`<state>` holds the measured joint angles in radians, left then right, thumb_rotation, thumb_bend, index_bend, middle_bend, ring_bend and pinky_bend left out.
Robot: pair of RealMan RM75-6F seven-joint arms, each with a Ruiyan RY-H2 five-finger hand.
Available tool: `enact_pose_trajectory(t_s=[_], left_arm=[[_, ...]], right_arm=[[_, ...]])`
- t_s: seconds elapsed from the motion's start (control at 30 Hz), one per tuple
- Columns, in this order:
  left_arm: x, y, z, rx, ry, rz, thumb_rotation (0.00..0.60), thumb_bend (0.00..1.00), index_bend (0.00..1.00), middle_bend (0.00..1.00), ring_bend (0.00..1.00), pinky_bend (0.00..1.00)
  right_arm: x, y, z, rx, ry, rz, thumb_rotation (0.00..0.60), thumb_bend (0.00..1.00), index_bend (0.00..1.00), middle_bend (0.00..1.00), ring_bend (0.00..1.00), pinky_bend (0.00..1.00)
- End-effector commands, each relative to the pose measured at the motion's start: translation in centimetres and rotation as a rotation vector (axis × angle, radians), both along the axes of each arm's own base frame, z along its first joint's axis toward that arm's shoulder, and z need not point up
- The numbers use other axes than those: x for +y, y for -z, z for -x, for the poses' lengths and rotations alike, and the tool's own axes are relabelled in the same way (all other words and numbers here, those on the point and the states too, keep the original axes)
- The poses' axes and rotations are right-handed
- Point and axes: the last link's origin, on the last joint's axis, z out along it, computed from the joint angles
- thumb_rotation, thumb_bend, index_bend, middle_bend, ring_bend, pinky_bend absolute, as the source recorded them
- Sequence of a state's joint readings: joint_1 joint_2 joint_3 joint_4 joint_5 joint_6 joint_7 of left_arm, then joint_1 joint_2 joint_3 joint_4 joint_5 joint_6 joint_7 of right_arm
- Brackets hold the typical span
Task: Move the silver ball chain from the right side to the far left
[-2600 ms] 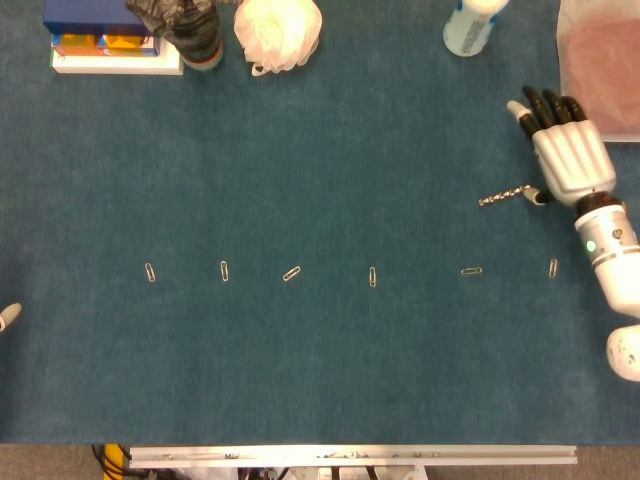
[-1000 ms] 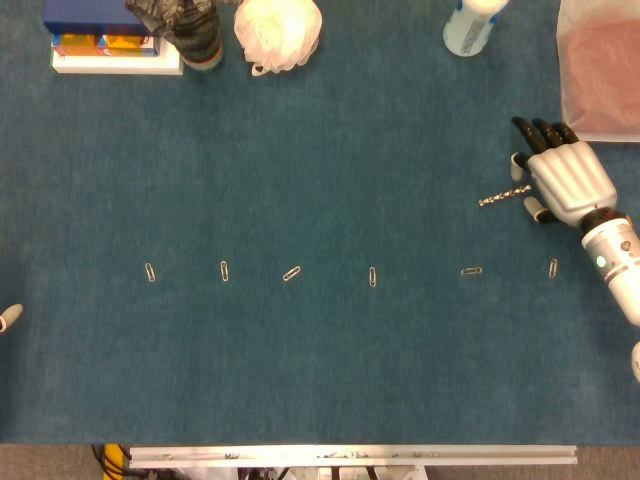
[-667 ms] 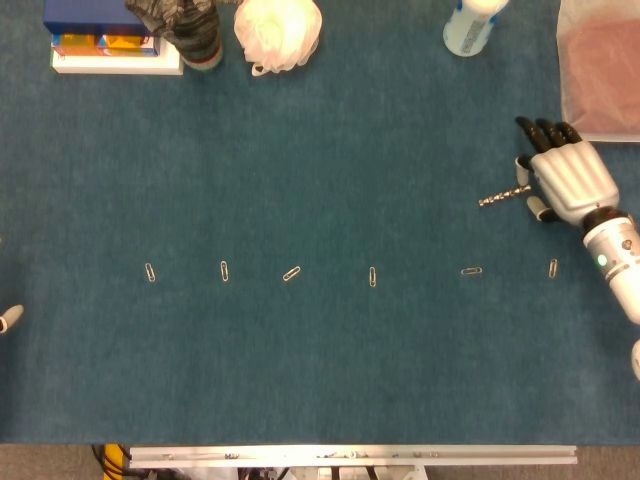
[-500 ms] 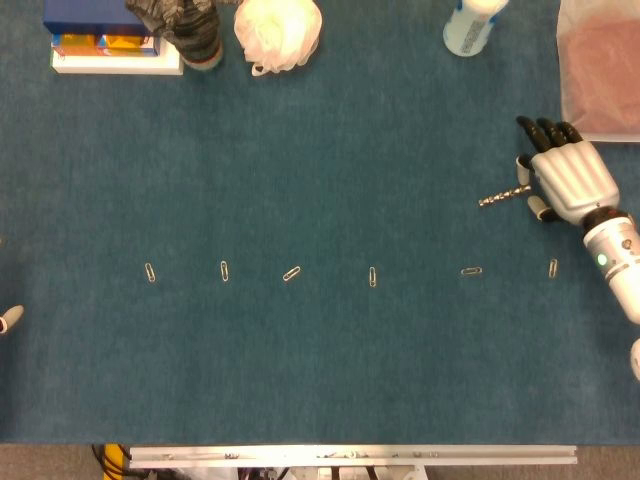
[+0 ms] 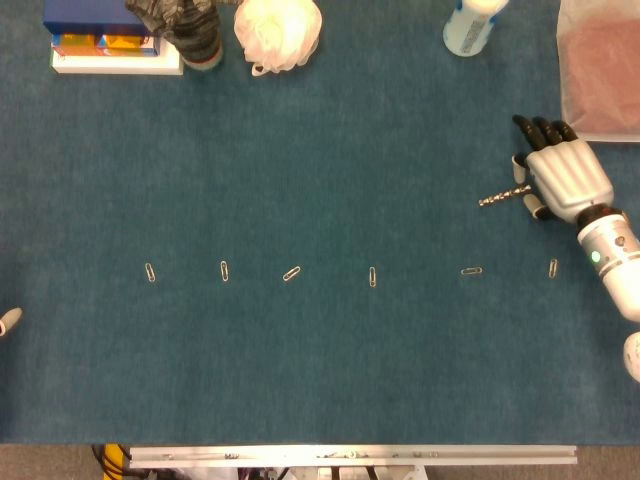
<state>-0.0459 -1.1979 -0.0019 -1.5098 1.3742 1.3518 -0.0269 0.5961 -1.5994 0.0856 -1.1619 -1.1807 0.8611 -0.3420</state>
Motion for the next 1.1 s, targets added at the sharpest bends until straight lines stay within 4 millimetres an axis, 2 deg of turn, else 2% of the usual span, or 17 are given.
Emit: enact_pose_trajectory(t_s=[0.03, 0.4, 1.1], left_arm=[[-0.04, -0.02, 0.01, -0.001, 0.0, -0.001, 0.6, 0.02, 0.28, 0.27, 0.3, 0.39], [-0.07, -0.03, 0.07, -0.002, -0.002, -0.002, 0.6, 0.02, 0.28, 0.27, 0.3, 0.39], [-0.15, -0.03, 0.18, -0.004, -0.007, -0.001, 0.6, 0.02, 0.28, 0.27, 0.3, 0.39]], right_arm=[[0.01, 0.1, -0.07, 0.0, -0.002, -0.002, 0.6, 0.29, 0.49, 0.02, 0.0, 0.11], [-0.18, 0.35, -0.25, 0.004, -0.004, -0.006, 0.6, 0.29, 0.5, 0.02, 0.0, 0.11], [-0.2, 0.7, -0.23, 0.012, 0.004, -0.018, 0.6, 0.32, 0.59, 0.02, 0.0, 0.11]])
